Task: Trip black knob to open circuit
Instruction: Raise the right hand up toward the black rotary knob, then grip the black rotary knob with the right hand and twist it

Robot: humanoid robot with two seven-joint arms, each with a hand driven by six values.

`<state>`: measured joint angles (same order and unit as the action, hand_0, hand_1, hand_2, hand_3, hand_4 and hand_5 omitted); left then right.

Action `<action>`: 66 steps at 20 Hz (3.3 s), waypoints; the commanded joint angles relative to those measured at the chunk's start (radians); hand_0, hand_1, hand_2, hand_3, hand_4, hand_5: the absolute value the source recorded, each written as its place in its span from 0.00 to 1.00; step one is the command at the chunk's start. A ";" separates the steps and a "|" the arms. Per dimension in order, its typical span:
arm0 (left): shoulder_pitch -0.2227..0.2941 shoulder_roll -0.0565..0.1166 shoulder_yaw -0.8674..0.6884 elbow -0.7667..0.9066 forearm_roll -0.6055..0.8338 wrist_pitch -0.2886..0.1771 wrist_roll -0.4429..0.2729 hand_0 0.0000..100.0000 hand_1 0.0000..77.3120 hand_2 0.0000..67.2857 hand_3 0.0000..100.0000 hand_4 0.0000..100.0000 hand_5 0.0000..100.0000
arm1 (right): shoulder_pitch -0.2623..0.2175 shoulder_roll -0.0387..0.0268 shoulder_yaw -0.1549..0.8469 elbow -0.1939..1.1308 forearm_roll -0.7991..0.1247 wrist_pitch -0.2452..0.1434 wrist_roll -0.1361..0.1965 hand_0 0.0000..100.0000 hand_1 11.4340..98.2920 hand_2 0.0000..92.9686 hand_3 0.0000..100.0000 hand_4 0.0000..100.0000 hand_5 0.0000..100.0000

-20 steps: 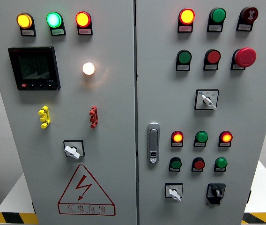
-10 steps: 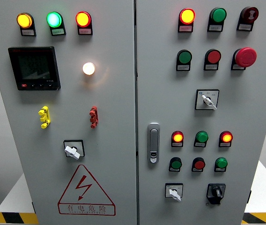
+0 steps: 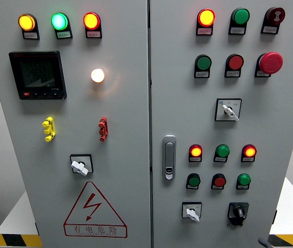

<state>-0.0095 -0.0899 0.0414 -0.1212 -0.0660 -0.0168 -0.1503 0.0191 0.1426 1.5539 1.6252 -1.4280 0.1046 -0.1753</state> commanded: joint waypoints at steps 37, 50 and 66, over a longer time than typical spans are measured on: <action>-0.001 0.001 0.000 0.000 0.000 0.000 0.000 0.00 0.04 0.19 0.21 0.07 0.02 | 0.165 0.0001 -0.046 -0.107 0.070 -0.008 -0.052 0.88 0.47 0.01 0.91 0.98 1.00; -0.001 -0.001 0.000 0.000 0.000 0.000 0.000 0.00 0.04 0.19 0.21 0.07 0.02 | 0.176 0.0001 -0.063 -0.104 0.093 -0.011 -0.067 0.89 0.46 0.01 0.91 0.99 1.00; -0.001 0.001 0.000 0.000 0.000 0.000 0.000 0.00 0.04 0.19 0.21 0.07 0.02 | 0.179 0.0001 -0.077 -0.100 0.107 -0.011 -0.075 0.90 0.46 0.01 0.92 0.99 1.00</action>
<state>-0.0108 -0.0892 0.0414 -0.1212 -0.0660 -0.0169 -0.1503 0.1949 0.1434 1.4780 1.5246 -1.3208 0.0935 -0.2500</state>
